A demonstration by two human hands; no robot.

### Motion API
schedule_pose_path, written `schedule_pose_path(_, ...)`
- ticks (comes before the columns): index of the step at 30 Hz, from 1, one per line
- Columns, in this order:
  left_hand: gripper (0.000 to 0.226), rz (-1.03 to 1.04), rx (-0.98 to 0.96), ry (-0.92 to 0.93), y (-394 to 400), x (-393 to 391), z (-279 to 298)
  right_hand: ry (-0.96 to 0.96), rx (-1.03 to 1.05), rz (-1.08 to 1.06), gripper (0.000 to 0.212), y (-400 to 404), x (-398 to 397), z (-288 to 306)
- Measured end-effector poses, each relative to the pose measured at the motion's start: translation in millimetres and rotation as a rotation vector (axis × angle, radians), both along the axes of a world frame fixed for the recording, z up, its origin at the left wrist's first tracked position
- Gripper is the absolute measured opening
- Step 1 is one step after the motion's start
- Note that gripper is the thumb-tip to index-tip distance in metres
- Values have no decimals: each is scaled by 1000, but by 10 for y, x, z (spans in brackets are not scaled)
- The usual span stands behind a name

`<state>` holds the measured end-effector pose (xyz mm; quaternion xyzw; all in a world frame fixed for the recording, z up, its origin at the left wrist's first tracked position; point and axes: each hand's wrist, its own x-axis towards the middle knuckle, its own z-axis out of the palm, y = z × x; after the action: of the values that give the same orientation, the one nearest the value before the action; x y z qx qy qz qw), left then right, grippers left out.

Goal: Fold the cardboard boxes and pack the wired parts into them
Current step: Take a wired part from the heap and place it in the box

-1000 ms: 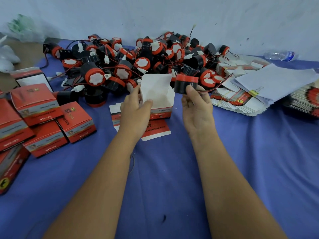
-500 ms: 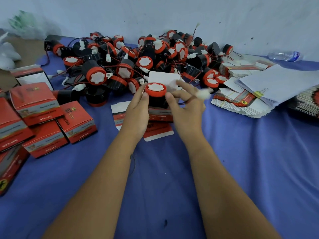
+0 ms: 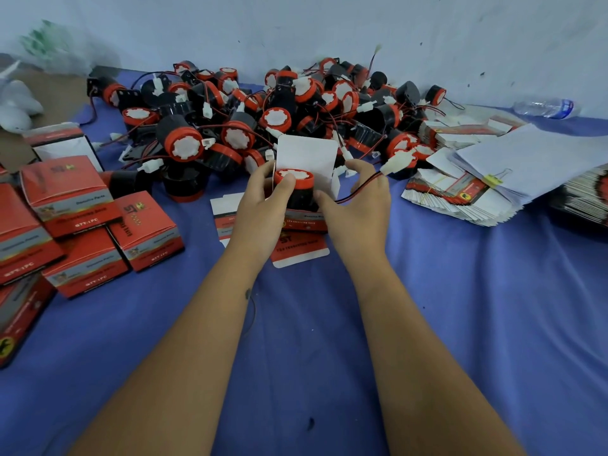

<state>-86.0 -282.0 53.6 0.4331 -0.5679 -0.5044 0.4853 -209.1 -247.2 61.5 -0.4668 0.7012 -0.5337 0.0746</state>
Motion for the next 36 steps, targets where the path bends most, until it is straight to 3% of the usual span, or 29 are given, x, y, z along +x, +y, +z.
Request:
schedule_pose_path(3, 38, 7, -10, -43, 8, -10, -2, 43, 74, -27, 34, 18, 3, 15)
schedule_pose_path(6, 35, 13, 15, -25, -4, -3, 2, 54, -88, -20, 14, 50, 75, 37)
schedule_pose_path(8, 36, 7, 17, -33, -11, -2, -9, 11, -207, -2, 18, 66, 95, 56)
schedule_pose_path(11, 44, 0, -6, -68, -14, -9, -26, 34, -195, 44, 20, 53, 67, 50)
schedule_pose_path(18, 40, 23, 14, -60, 6, -35, 29, 435, -163, -168, 9, 35, 18, 22)
schedule_pose_path(25, 36, -7, -23, -29, 9, -31, 9, 748, 172, -178, 29, 45, -30, 31)
schedule_pose_path(31, 34, 33, -35, -56, -15, -27, -24, 532, 330, 60, 34, 26, -10, -28)
schedule_pose_path(36, 39, 65, -85, -199, -36, -63, -35, 292, 21, 25, 27, 62, 16, 23)
